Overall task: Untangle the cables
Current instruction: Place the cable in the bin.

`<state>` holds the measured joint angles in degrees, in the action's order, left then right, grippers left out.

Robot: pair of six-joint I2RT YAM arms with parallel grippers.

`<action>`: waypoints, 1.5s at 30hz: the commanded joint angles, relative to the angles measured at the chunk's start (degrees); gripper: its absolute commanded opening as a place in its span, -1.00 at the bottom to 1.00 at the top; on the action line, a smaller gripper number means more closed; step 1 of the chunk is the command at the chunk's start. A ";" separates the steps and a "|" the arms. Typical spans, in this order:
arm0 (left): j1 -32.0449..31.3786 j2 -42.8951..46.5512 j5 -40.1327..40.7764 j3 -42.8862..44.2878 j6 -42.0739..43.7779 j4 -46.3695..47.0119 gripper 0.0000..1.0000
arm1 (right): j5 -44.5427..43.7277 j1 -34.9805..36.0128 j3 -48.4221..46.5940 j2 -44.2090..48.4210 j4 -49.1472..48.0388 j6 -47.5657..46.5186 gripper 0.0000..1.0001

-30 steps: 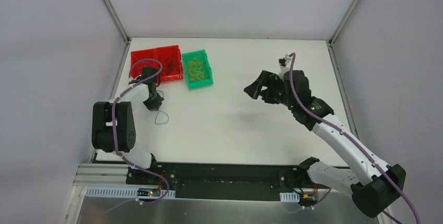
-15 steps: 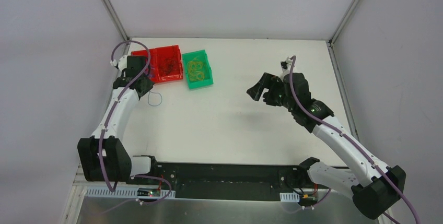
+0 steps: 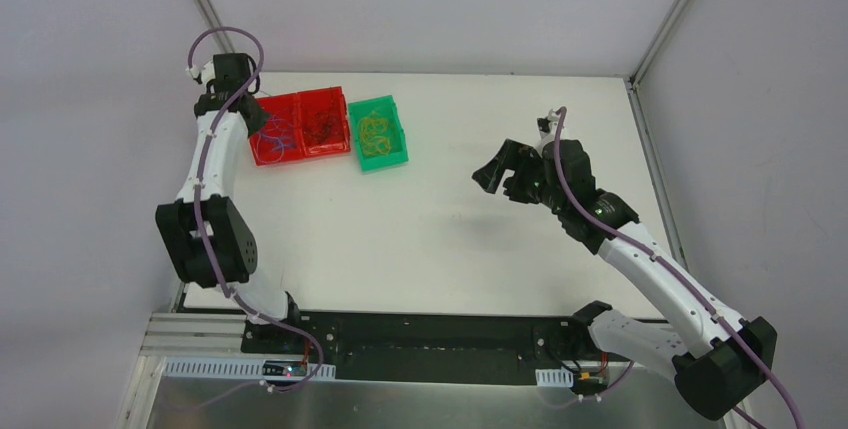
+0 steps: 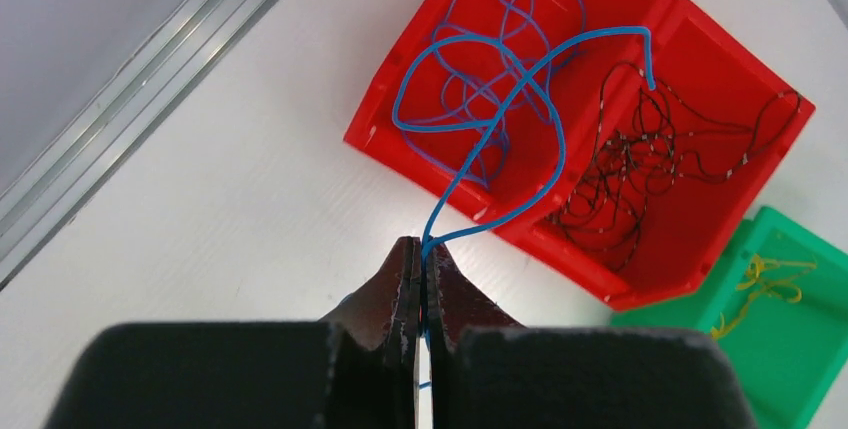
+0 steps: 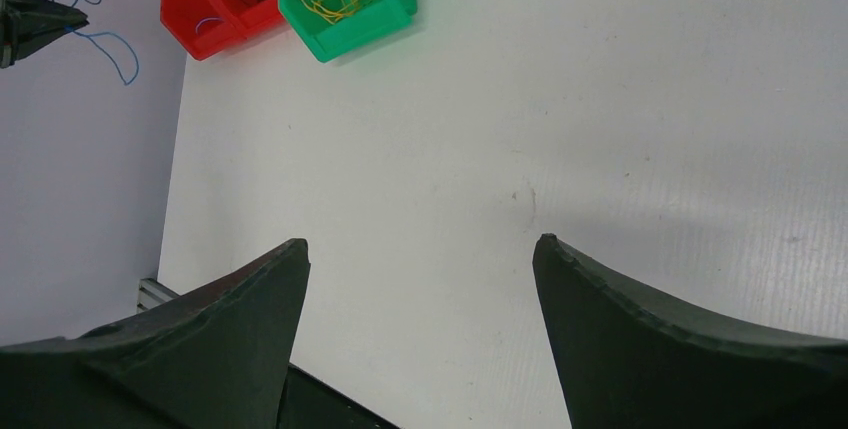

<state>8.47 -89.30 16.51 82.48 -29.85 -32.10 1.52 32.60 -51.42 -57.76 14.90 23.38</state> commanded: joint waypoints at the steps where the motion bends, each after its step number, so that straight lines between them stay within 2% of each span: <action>1: 1.64 -9.66 -3.43 9.37 3.75 -2.43 -1.00 | 0.07 -0.24 -2.41 0.89 0.32 0.18 0.71; 8: 3.73 -26.09 -11.10 23.77 8.59 -4.11 -1.00 | -0.09 -0.23 -3.35 1.48 1.47 0.06 0.71; 12: 3.63 -34.16 -7.99 29.59 11.02 -4.07 -1.00 | -0.07 -0.25 -3.74 1.32 1.65 0.09 0.72; 16: 3.60 -41.83 -10.98 34.45 12.41 -4.19 -1.00 | 0.06 -0.18 -4.13 1.02 1.92 0.00 0.71; 19: 3.53 -44.60 -11.26 35.41 12.39 -4.19 -1.00 | -0.02 -0.22 -4.25 0.90 2.09 -0.11 0.72; 25: 3.37 -43.28 -9.93 34.89 12.84 -4.28 -1.00 | -0.21 -0.29 -4.13 0.21 2.16 -0.03 0.72; 26: 3.39 -42.68 -9.70 34.67 12.89 -4.43 -0.90 | -0.06 -0.29 -4.13 0.00 2.16 0.12 0.72; 29: 2.99 -39.90 -9.72 34.10 12.12 -5.59 -0.25 | 0.35 -0.33 -4.24 -0.28 2.15 0.27 0.72; 34: 2.08 -35.30 -10.06 33.65 11.69 -7.06 -0.02 | -0.48 -0.34 -4.13 -0.06 2.52 -0.01 0.72; 35: 2.02 -34.15 -10.36 33.10 11.45 -7.24 0.09 | -0.66 -0.42 -4.19 0.00 2.68 0.00 0.72; 39: 1.34 -27.48 -11.11 29.00 9.79 -7.28 0.84 | -0.61 -1.09 -3.91 -0.18 2.96 0.17 0.72; 40: 0.93 -25.54 -10.59 27.60 9.46 -7.28 0.96 | -0.44 -1.39 -3.92 -0.44 3.10 0.23 0.73; 45: -2.52 -16.31 -10.55 21.00 8.02 -7.21 0.98 | 0.83 -4.14 -4.05 -2.89 3.31 1.29 0.75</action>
<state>8.91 -113.69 6.04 107.63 -20.05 -38.13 1.78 30.63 -53.06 -58.76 17.43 23.51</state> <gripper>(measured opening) 0.989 0.867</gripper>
